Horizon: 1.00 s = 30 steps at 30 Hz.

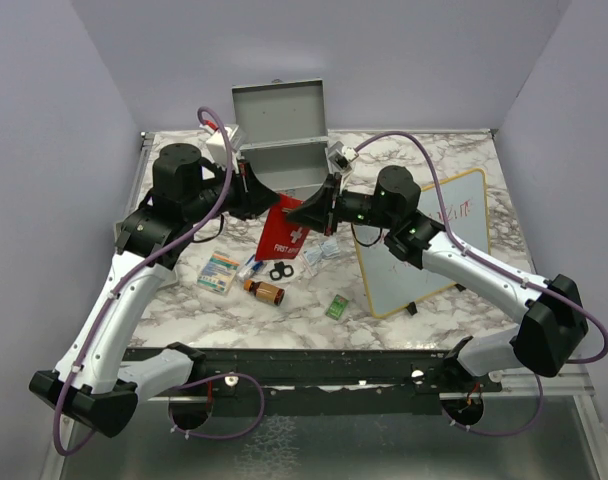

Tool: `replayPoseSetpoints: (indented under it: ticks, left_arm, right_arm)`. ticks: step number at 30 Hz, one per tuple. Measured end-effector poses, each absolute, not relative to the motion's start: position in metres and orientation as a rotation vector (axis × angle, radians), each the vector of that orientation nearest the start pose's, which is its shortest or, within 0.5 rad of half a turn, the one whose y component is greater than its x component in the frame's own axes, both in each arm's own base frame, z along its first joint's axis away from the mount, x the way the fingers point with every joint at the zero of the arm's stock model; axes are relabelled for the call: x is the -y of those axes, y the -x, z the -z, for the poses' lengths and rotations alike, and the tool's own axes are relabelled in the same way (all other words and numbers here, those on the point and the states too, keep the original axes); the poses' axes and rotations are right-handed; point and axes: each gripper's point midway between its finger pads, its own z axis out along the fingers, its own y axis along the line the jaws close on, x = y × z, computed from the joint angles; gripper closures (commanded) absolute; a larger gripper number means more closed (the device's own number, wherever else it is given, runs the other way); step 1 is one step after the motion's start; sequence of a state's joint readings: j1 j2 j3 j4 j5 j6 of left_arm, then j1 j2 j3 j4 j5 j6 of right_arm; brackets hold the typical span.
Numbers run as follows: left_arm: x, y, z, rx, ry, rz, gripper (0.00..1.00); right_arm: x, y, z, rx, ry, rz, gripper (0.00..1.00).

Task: Organize the medicine kit
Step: Zip the medicine pouch.

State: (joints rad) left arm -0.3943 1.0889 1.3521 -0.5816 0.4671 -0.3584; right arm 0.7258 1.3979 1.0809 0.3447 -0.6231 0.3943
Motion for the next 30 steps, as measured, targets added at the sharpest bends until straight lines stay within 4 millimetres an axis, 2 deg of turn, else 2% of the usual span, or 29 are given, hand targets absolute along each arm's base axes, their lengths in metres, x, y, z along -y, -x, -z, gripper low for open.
replayPoseSetpoints:
  ticks: [3, 7, 12, 17, 25, 30]
  left_arm:
    - [0.205, -0.261, -0.368, -1.904, -0.364, 0.929, 0.72]
    - [0.2, -0.257, -0.384, -1.841, -0.363, 0.924, 0.57]
    - [0.199, -0.256, -0.385, -1.811, -0.389, 0.913, 0.47]
    - [0.201, -0.258, -0.37, -1.823, -0.461, 0.887, 0.44]
    - [0.207, -0.253, -0.364, -1.766, -0.634, 0.866, 0.41]
    - [0.212, -0.248, -0.346, -1.787, -0.69, 0.899, 0.4]
  right_arm:
    - [-0.373, -0.251, -0.321, -1.529, 0.806, -1.326, 0.99]
    - [-0.372, -0.258, -0.31, -1.576, 0.818, -1.305, 1.0]
    - [-0.372, -0.258, -0.305, -1.589, 0.845, -1.296, 1.0]
    - [-0.373, -0.252, -0.305, -1.573, 0.884, -1.317, 0.99]
    - [-0.373, -0.241, -0.304, -1.543, 0.96, -1.347, 1.0]
    - [-0.373, -0.237, -0.306, -1.53, 0.988, -1.361, 0.99]
